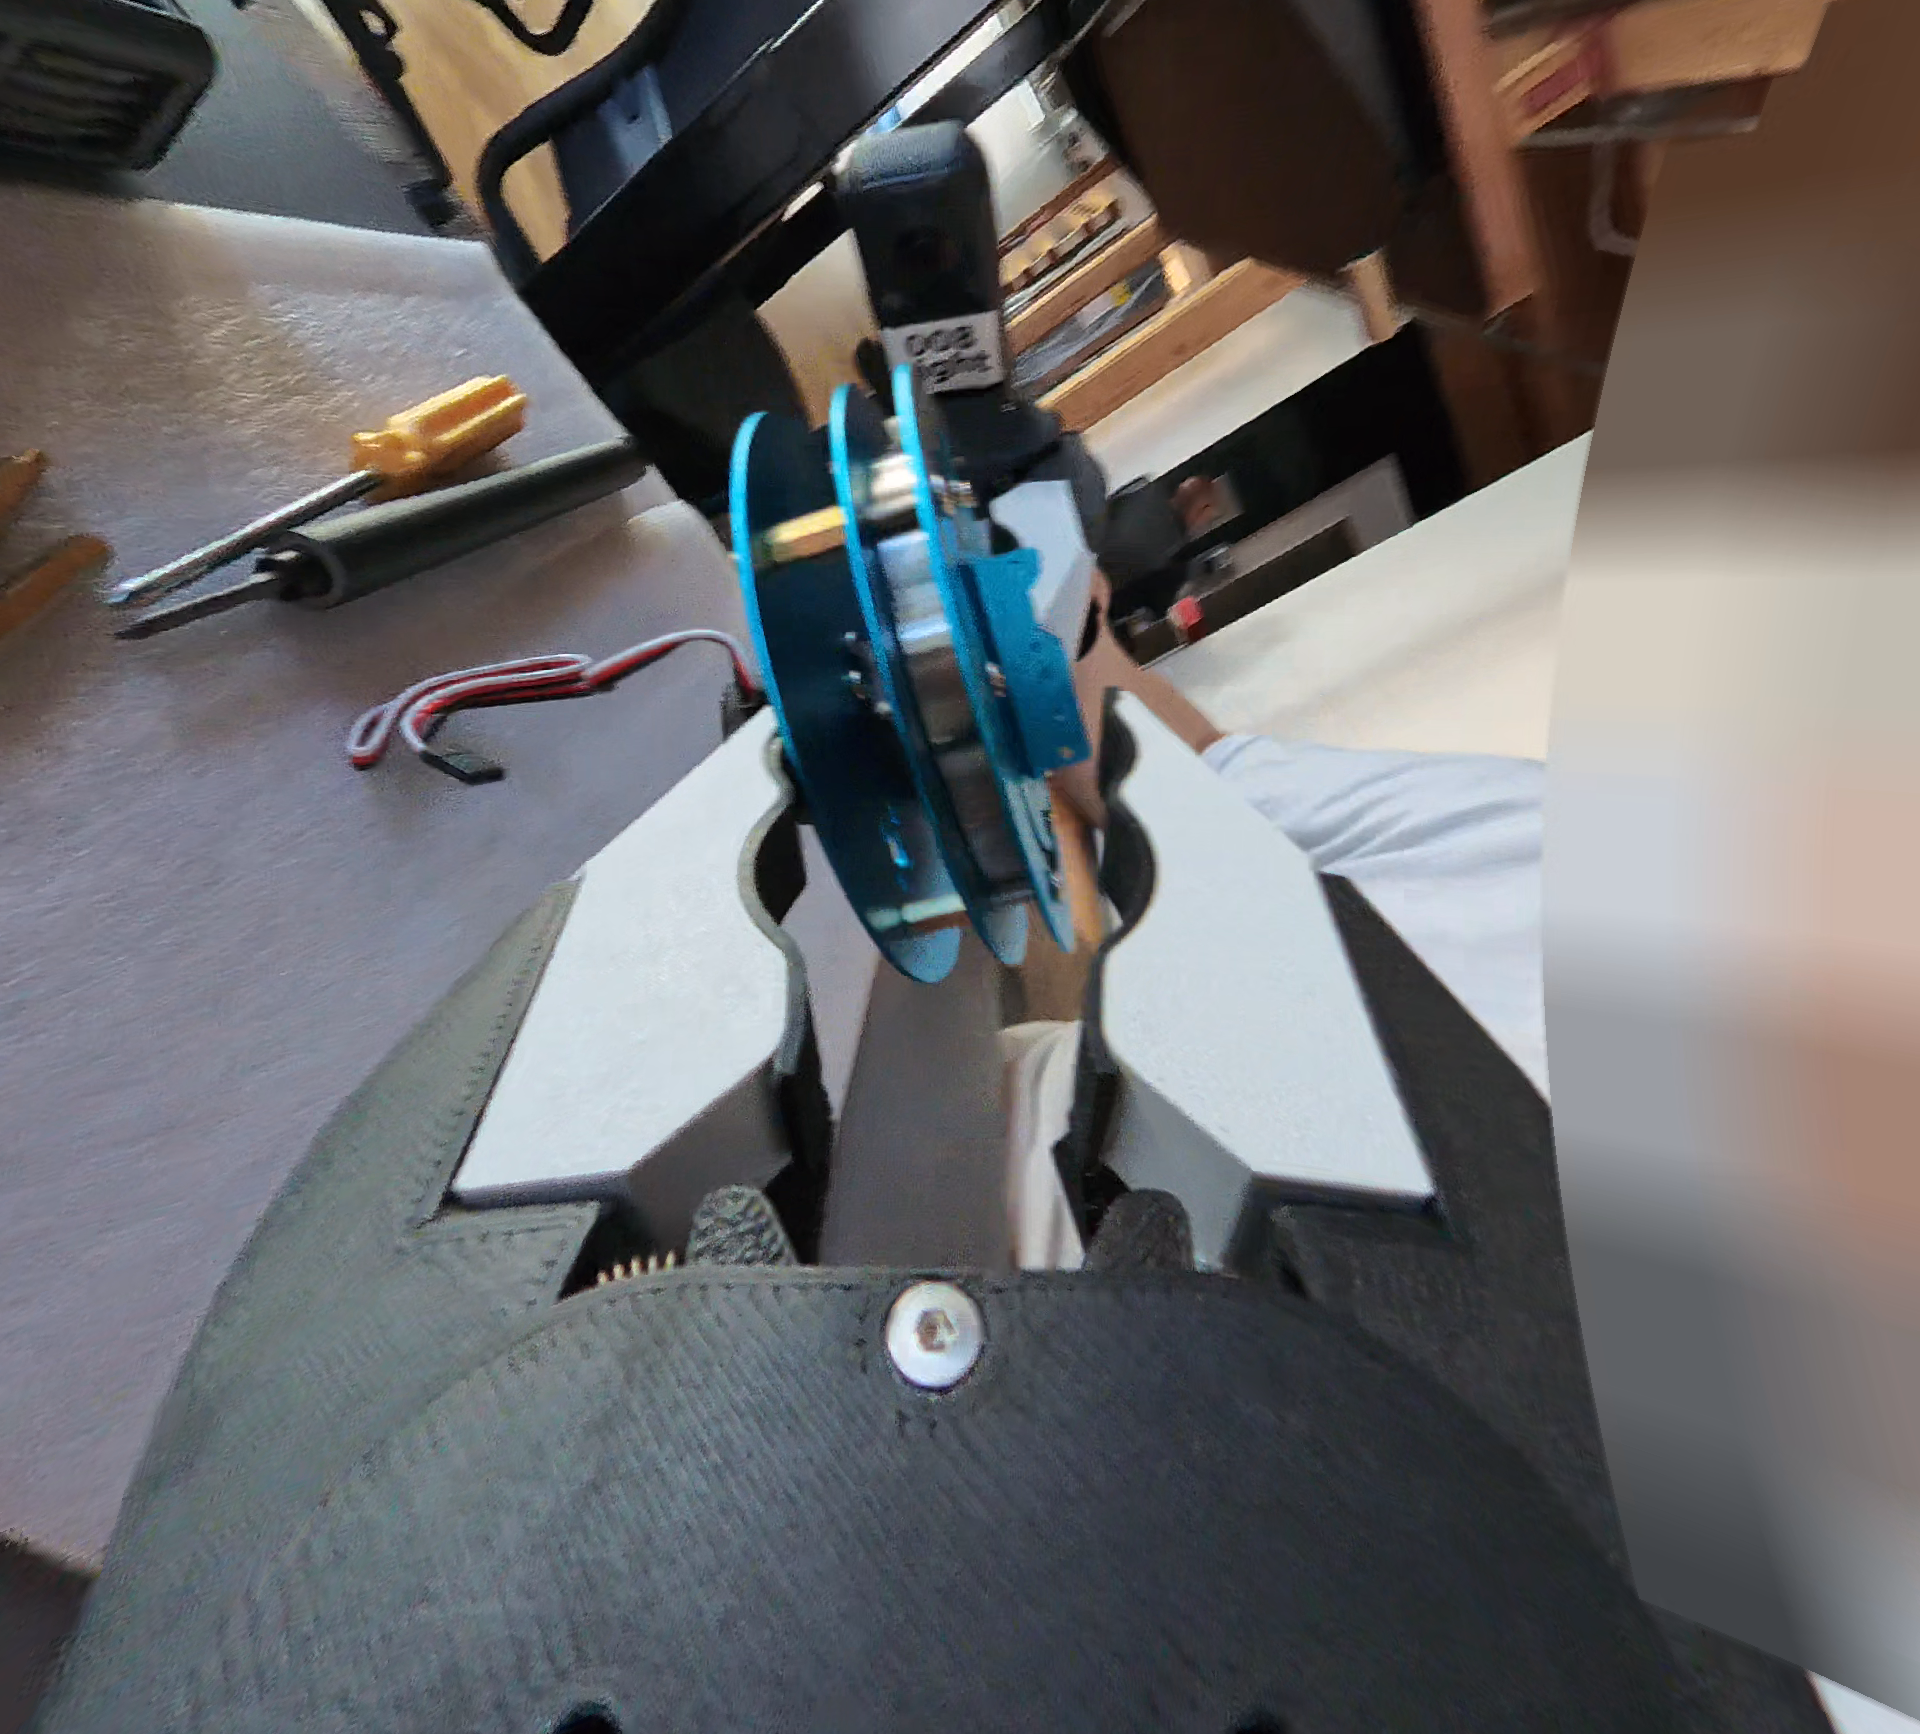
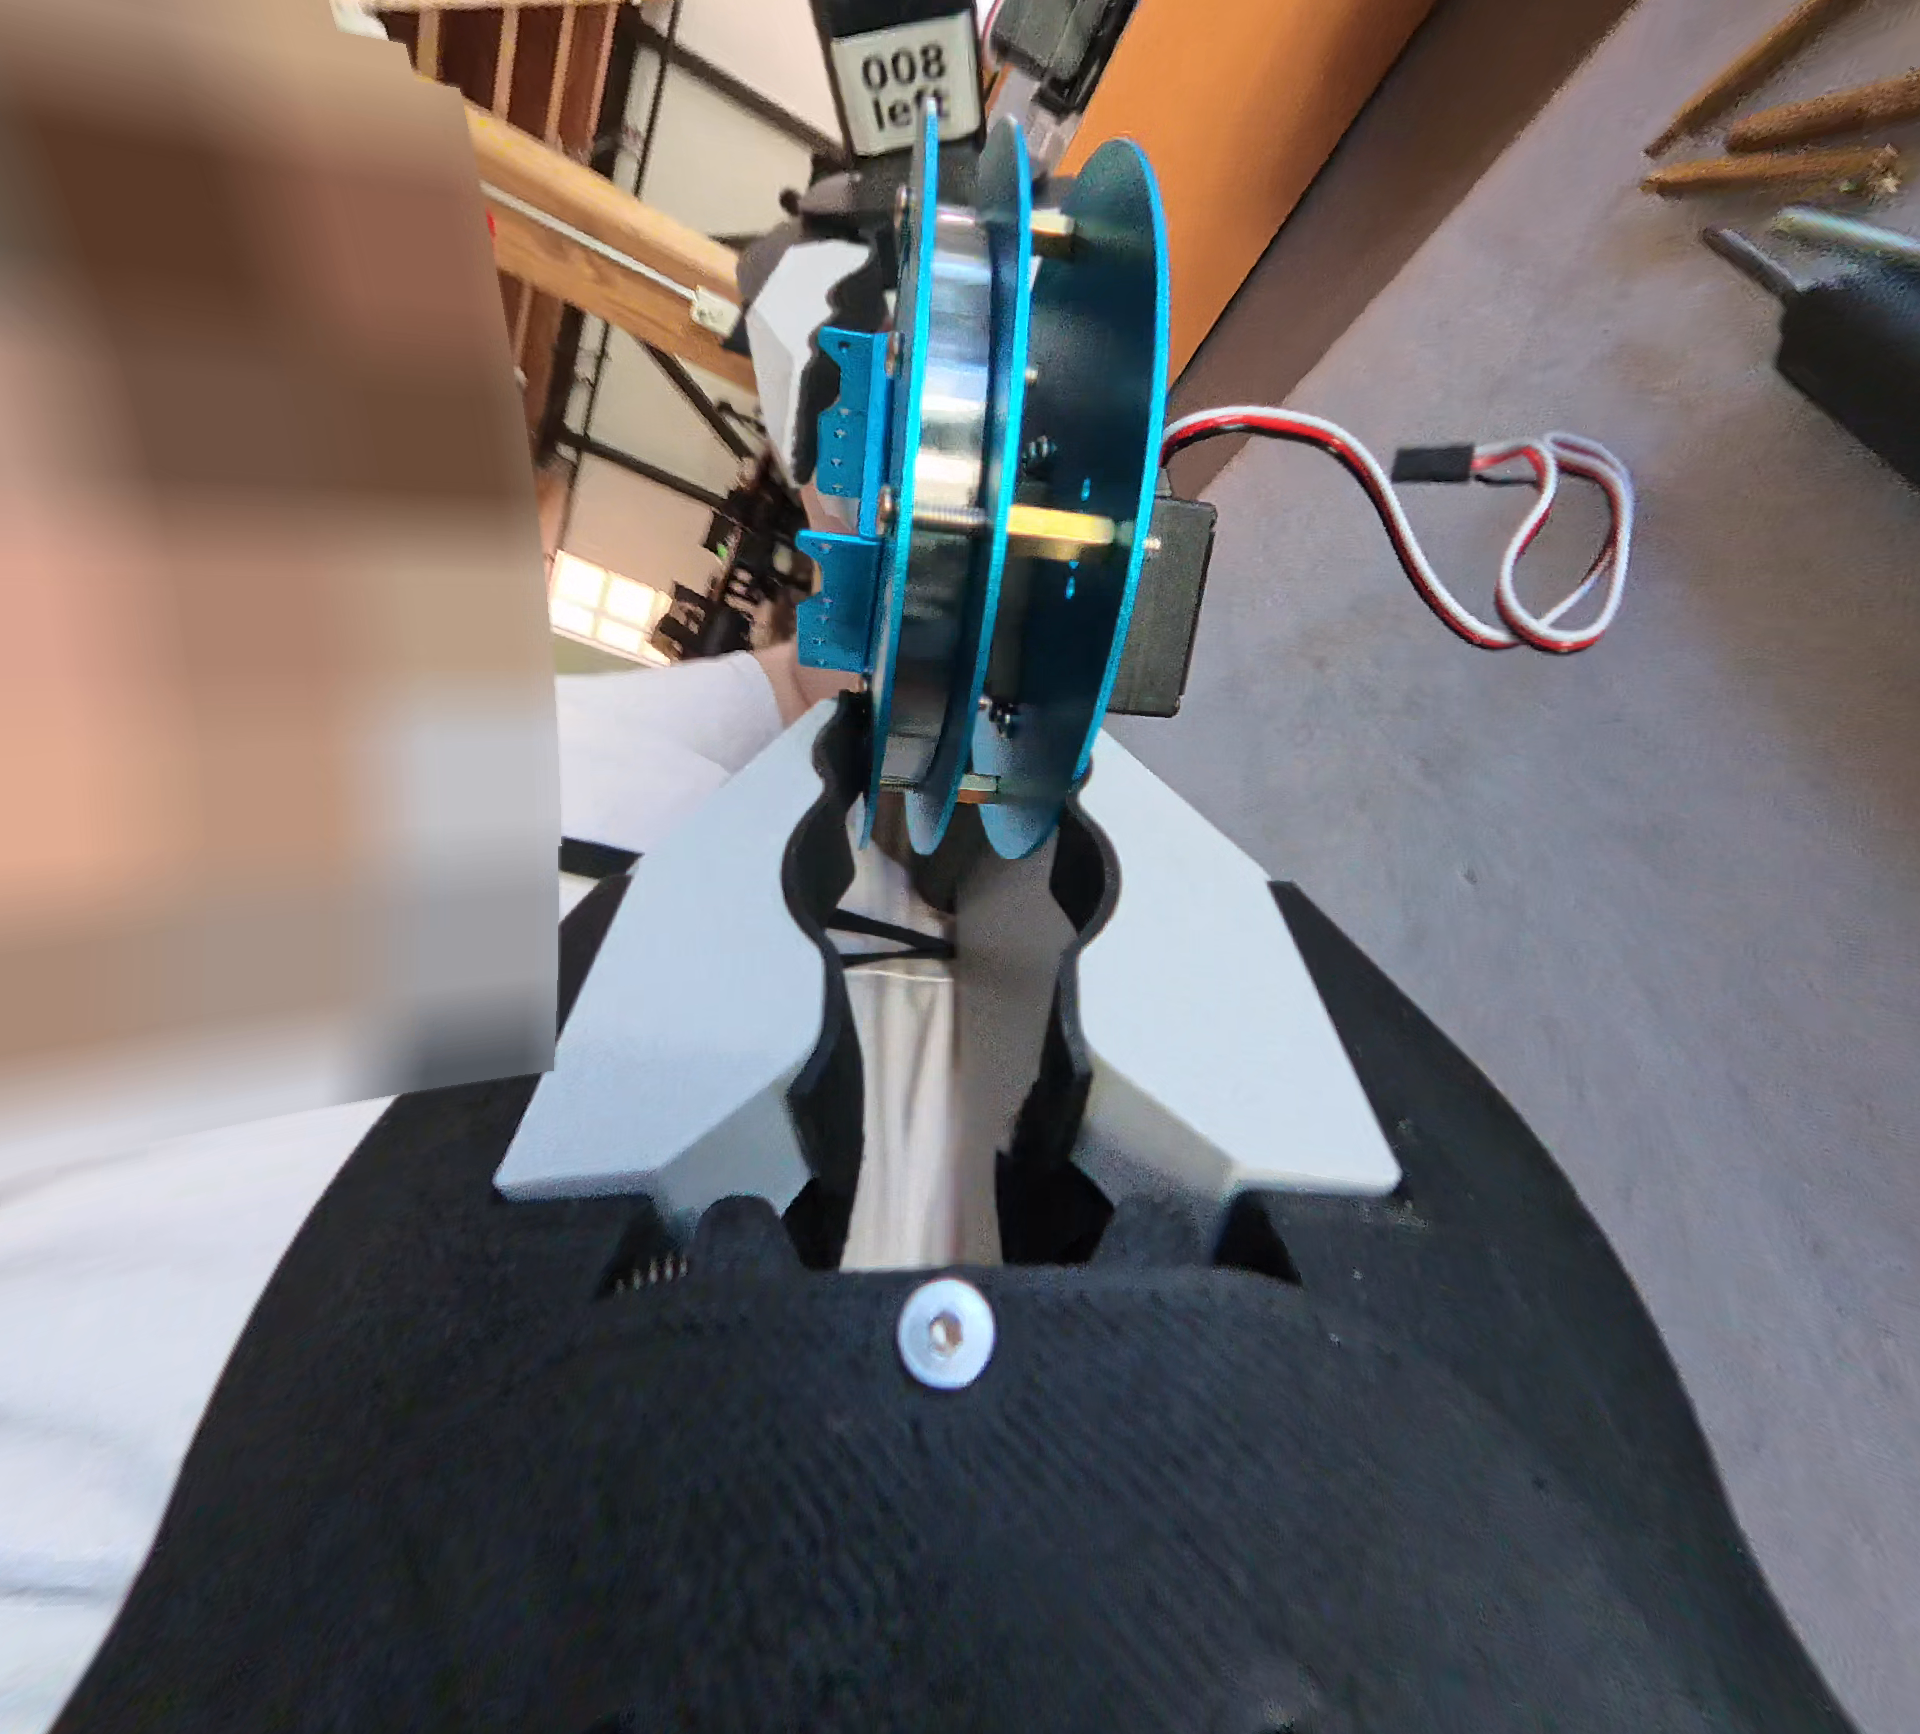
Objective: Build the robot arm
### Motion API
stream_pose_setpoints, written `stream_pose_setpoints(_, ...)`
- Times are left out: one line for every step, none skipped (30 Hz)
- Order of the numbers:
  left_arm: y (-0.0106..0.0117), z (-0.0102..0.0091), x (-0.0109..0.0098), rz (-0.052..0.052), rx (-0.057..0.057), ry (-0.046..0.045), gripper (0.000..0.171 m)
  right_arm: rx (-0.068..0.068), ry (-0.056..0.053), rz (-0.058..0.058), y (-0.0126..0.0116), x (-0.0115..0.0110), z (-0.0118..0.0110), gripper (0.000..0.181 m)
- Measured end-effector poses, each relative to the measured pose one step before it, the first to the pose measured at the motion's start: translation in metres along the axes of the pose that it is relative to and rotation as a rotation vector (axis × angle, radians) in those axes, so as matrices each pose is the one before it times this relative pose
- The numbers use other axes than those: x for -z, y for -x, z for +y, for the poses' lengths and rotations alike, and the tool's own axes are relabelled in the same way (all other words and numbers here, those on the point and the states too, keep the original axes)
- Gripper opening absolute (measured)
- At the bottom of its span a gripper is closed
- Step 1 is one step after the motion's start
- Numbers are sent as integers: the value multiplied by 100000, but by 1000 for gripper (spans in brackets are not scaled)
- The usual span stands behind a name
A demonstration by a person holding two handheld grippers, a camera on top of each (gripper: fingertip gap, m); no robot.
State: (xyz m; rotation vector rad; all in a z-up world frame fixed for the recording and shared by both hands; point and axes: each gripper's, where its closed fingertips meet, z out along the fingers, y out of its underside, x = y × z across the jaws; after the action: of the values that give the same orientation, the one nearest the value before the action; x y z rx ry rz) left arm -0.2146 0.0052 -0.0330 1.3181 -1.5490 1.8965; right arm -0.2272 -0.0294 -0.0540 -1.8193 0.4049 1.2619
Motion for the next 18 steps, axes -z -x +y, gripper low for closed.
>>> stream_pose_setpoints(-197,218,-151,309,-2175,2033,50,6727,1629,891,51,-138,194,32)
stream_pose_setpoints(-265,185,-94,499,-1674,2272,50,7382,1552,1285,19,-21,138,32)
stream_pose_setpoints(-160,170,-64,-725,-3423,2311,50,7623,1414,2107,-108,51,103,32)
stream_pose_setpoints(-80,270,-98,-2212,-5050,2610,49,10834,2179,3721,-259,59,224,33)
stream_pose_setpoints(-134,612,-171,-2783,-5162,4660,48,14380,2657,4160,-250,89,327,32)
stream_pose_setpoints(-196,949,-237,-3441,-3841,7246,48,12928,3271,2780,-157,41,453,33)
stream_pose_setpoints(-81,997,-329,-5479,-2804,7922,47,11593,3395,3088,-196,-16,522,33)
stream_pose_setpoints(-27,878,-375,-6830,-3634,7237,47,11747,2482,2937,-70,-23,423,34)
stream_pose_setpoints(-159,732,-369,-6353,-5982,6213,47,10345,1665,1215,176,-39,274,33)
stream_pose_setpoints(-217,656,-347,-5770,-8327,5745,47,10058,2723,1691,168,-87,249,33)
stream_pose_setpoints(-79,683,-298,-6063,-9883,5750,47,11421,3938,3349,77,-213,213,33)
stream_pose_setpoints(66,677,-204,-6745,-11094,5736,46,11204,4141,4259,-45,-305,118,33)
stream_pose_setpoints(200,611,-97,-7607,-11902,5273,46,10914,3041,5110,-240,-268,4,33)
stream_pose_setpoints(377,422,-2,-8613,-11725,4217,45,9885,1106,6136,-492,-199,-64,33)
stream_pose_setpoints(580,237,133,-9365,-10224,3106,45,8977,-691,7033,-675,-169,-70,34)
stream_pose_setpoints(699,178,167,-8912,-8505,2689,45,8980,-1406,7320,-708,-182,-60,33)
stream_pose_setpoints(653,238,143,-7489,-8073,2532,45,7849,-699,6446,-561,-219,-26,33)
stream_pose_setpoints(562,363,56,-6297,-8578,2456,44,7248,245,5679,-415,-290,32,34)
